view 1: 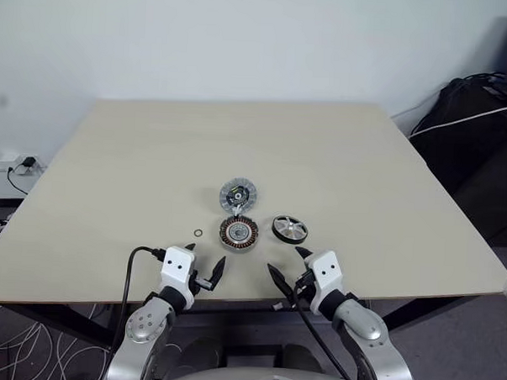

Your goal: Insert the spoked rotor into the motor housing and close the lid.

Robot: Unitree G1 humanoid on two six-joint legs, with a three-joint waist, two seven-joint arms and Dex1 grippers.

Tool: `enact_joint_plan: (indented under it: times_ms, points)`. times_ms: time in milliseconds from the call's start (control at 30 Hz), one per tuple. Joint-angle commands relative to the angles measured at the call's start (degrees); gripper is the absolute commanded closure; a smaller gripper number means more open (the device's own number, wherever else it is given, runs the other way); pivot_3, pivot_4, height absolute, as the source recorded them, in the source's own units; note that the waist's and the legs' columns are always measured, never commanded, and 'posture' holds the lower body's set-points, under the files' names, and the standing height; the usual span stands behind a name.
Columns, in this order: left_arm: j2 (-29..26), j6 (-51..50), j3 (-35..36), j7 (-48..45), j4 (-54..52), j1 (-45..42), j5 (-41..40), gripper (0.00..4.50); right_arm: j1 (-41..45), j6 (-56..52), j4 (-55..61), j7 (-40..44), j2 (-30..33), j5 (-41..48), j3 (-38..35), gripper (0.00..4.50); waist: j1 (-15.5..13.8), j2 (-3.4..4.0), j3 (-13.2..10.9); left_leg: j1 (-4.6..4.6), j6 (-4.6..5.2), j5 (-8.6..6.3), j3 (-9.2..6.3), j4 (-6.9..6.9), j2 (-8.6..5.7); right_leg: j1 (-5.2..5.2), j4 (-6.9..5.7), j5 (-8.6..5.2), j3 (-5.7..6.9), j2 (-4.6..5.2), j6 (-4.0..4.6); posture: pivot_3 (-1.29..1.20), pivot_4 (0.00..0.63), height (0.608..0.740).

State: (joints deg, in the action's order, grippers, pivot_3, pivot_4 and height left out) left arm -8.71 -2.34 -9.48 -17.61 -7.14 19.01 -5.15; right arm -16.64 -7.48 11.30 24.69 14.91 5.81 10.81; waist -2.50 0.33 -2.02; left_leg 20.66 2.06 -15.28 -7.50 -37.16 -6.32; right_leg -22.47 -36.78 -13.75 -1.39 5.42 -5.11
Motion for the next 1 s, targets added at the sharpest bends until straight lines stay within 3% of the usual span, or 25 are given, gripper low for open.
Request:
enact_joint_plan:
  times_ms: [33, 467, 733, 1000]
  points:
    - [-0.17, 0.25, 0.31, -0.05, -2.77, -0.7, -0.09, 0.0, 1.04, 1.91, 0.16, -0.05, -0.46, -0.07, -0.08, 0.01, 0.0, 0.0, 0.0, 0.0, 0.0, 0.0, 0.0, 0.0, 0.0, 0.0, 0.0, 0.0, 0.0, 0.0, 0.0, 0.0, 0.0, 0.74]
    - [0.69, -0.77, 1.29, 2.05, -2.31, -1.26, -0.08, 0.0, 0.78, 2.66, -0.35, 0.02, -0.46, -0.14, -0.07, 0.01, 0.0, 0.0, 0.0, 0.0, 0.0, 0.0, 0.0, 0.0, 0.0, 0.0, 0.0, 0.0, 0.0, 0.0, 0.0, 0.0, 0.0, 0.74]
    - [3.06, -8.11, 4.6, 10.82, 2.15, -8.54, 3.44, 0.0, 1.25, 2.7, -0.91, 0.09, -0.79, -0.06, 0.02, 0.01, -0.03, -0.01, 0.04, -0.03, -0.01, 0.01, 0.0, -0.06, 0.0, 0.03, -0.04, 0.13, 0.0, -0.03, -0.22, 0.0, 0.0, 0.74]
    - [3.95, -15.19, 5.48, 11.52, 7.76, -15.65, 3.29, 0.0, 1.06, 2.96, -1.07, -0.24, -1.24, -0.17, -0.33, 0.01, 0.02, -0.05, 0.05, -0.03, -0.01, 0.01, -0.01, -0.05, -0.02, 0.0, -0.03, 0.21, 0.0, -0.04, -0.34, 0.0, 0.0, 0.74]
